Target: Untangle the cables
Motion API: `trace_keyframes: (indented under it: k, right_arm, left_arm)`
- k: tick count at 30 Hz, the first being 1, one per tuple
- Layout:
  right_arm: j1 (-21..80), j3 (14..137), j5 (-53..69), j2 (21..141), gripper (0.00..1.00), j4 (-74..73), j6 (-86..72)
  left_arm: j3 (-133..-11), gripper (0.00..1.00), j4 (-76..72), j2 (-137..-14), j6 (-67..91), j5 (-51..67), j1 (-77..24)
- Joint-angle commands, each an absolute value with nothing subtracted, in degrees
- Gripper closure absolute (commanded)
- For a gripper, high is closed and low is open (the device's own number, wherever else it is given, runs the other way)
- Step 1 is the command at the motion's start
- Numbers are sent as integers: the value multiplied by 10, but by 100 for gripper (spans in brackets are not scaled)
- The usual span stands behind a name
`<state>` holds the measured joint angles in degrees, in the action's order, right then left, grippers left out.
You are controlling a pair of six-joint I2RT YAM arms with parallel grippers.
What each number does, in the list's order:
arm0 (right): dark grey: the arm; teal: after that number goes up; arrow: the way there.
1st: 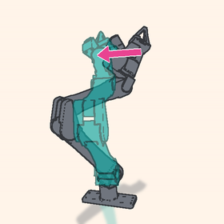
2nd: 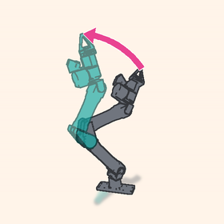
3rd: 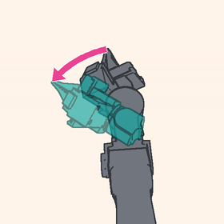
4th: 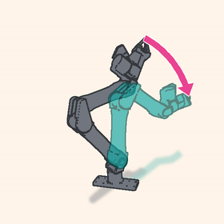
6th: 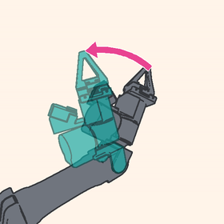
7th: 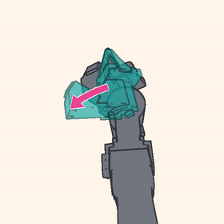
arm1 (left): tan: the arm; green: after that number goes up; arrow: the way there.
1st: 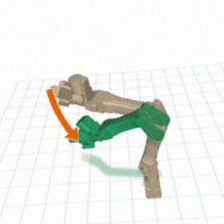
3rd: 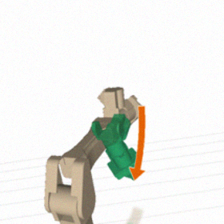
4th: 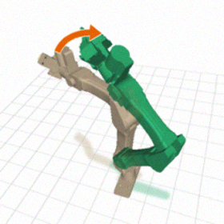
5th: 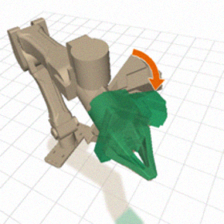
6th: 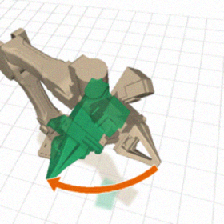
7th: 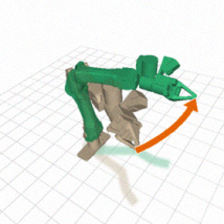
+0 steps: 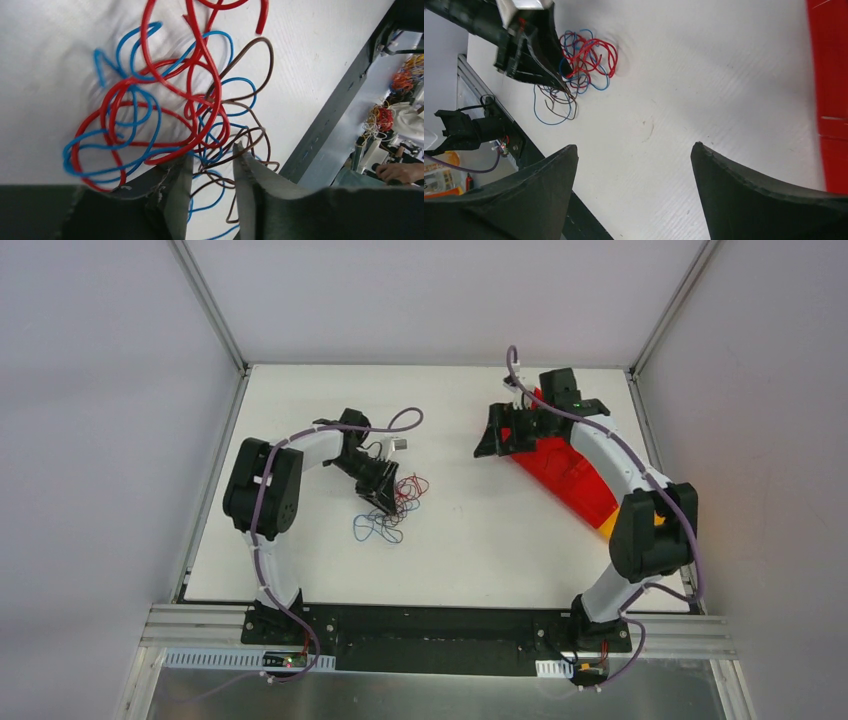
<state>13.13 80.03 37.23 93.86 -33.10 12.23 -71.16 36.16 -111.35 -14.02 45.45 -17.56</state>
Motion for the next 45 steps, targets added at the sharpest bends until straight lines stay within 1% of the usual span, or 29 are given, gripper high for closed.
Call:
trace_keyframes:
  k: [1, 3, 5, 9, 14, 16, 21, 23, 28, 30, 32, 34, 35, 36, 38, 41, 43, 45]
  right_arm:
    - [162, 772, 391, 978, 14, -238, 85]
    - [184, 780, 385, 1006, 14, -219, 79]
    - [213, 802, 381, 1043, 14, -212, 75]
    - [257, 852, 379, 1111, 14, -200, 71]
    - [303, 917, 363, 1178, 14, -238, 97]
    - [316, 936, 351, 1199, 14, -261, 117]
    - [347, 963, 316, 1243, 21, -303, 158]
    - [359, 976, 296, 1258, 26, -316, 171]
    - [380, 978, 266, 1281, 42, -310, 179]
    - [382, 973, 270, 1283, 50, -301, 173]
    - [382, 964, 285, 1277, 65, -290, 168]
    - [381, 950, 305, 1261, 86, -279, 160]
    - [381, 939, 314, 1249, 98, -271, 154]
    - [381, 926, 321, 1234, 100, -261, 145]
    - [381, 895, 332, 1191, 100, -231, 117]
    - [381, 852, 324, 1138, 100, -193, 67]
    - [378, 839, 297, 1116, 100, -182, 40]
    - [367, 836, 271, 1097, 100, -184, 23]
  left_arm:
    - [-681, 58, 389, -1045, -135, 537, -107]
    - [-655, 47, 392, -1005, -127, 558, -81]
    - [-635, 41, 394, -978, -121, 563, -66]
    - [-615, 39, 398, -962, -98, 552, -48]
    - [-612, 38, 402, -961, -72, 551, -22]
    - [-615, 35, 408, -961, -65, 558, -22]
    - [-623, 33, 410, -973, -50, 576, -23]
    - [-625, 33, 410, -981, -53, 577, -25]
    - [-632, 34, 410, -1006, -53, 588, -44]
    - [-630, 33, 402, -1014, -43, 587, -60]
    - [-617, 31, 376, -1019, -13, 583, -73]
    - [-597, 29, 321, -1019, 45, 574, -78]
    - [-585, 15, 293, -1018, 74, 566, -79]
    - [-575, 12, 265, -1016, 97, 551, -80]
    - [-548, 10, 196, -1011, 141, 515, -82]
    - [-538, 13, 169, -1025, 176, 449, -105]
    - [-535, 18, 171, -1031, 174, 401, -121]
    - [-533, 33, 182, -1036, 186, 348, -125]
